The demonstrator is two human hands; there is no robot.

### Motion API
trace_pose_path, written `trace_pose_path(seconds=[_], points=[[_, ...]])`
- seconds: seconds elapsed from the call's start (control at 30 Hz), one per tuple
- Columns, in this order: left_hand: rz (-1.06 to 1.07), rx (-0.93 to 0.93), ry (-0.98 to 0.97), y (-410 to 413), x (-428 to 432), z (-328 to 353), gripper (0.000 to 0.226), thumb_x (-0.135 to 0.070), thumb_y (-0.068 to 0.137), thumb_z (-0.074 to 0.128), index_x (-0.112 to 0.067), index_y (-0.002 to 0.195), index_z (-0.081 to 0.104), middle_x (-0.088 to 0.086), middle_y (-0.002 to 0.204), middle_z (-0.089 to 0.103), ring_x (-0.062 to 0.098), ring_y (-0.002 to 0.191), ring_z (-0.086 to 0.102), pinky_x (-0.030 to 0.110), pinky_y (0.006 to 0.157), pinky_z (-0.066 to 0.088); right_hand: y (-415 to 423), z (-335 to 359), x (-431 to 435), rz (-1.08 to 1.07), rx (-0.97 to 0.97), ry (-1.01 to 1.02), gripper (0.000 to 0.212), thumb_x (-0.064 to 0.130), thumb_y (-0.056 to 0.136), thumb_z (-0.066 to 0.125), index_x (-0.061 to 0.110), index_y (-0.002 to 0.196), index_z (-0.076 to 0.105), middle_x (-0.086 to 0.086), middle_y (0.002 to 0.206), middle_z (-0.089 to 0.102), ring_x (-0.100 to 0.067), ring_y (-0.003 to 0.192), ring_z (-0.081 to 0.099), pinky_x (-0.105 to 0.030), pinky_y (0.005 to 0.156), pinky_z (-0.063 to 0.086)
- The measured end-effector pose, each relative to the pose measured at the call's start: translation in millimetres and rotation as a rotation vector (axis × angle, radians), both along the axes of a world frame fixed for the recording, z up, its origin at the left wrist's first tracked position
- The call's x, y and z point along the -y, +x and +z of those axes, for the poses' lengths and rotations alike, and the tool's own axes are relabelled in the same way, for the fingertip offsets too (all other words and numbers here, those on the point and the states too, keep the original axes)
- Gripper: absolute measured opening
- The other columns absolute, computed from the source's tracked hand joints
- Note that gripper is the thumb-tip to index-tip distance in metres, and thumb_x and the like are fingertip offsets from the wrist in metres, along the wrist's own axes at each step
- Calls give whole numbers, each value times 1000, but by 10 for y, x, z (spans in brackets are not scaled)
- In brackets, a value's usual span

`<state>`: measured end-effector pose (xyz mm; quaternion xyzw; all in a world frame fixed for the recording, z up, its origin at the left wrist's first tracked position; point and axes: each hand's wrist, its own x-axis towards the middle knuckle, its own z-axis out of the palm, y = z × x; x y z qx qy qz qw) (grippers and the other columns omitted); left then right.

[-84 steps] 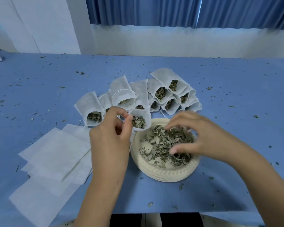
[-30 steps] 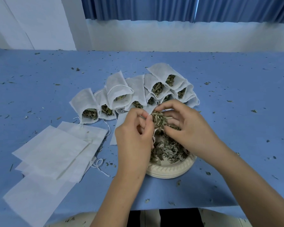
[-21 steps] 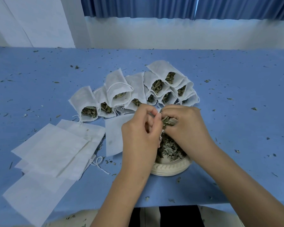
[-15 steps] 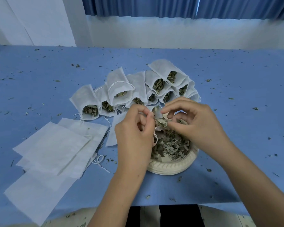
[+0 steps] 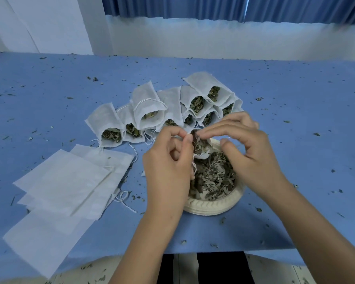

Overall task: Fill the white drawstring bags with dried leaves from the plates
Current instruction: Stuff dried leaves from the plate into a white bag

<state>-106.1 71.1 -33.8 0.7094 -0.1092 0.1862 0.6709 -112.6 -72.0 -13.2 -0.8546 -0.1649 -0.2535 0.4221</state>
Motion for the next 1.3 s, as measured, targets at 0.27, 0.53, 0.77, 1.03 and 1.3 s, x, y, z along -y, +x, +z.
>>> trace_pose_path(seconds=[0.27, 0.53, 0.77, 1.03, 1.3], points=[[-80, -13, -59, -12, -31, 50, 21, -13, 96, 59, -28, 81, 58, -5, 50, 45, 11, 34, 44, 25, 39, 41, 36, 74, -50, 183, -144, -171, 36, 3, 74, 40, 9, 88, 72, 18, 96, 67, -8, 134, 38, -44, 115, 12], [-233, -114, -178, -25, -136, 174, 9, -8, 94, 60, -10, 85, 61, 13, 51, 44, 12, 31, 41, 26, 38, 47, 14, 56, -36, 112, 34, -356, 27, 1, 76, 47, 10, 83, 72, 13, 94, 70, -15, 127, 46, -48, 111, 15], [-7, -120, 135, 52, -455, 226, 18, -18, 95, 61, -25, 78, 58, -6, 62, 62, 16, 39, 61, 23, 48, 53, 33, 163, 136, 105, -139, 0, 24, 3, 81, 50, 15, 78, 70, 6, 90, 70, -10, 100, 60, -25, 98, 39], [265, -134, 362, 125, -627, 394, 20, -24, 101, 36, -28, 82, 39, -9, 72, 63, 24, 56, 66, 45, 62, 54, 24, 106, 90, 306, -650, -415, 13, 24, 89, 67, 19, 79, 73, 7, 81, 70, -4, 71, 60, -21, 66, 48], [401, 121, 418, 95, -466, 284, 10, -17, 103, 42, -13, 97, 48, 6, 90, 51, 28, 68, 58, 42, 67, 46, 48, 37, 45, 148, -536, -548, 65, 45, 65, 84, 44, 122, 54, 23, 119, 38, 7, 113, 30, -11, 93, 31]])
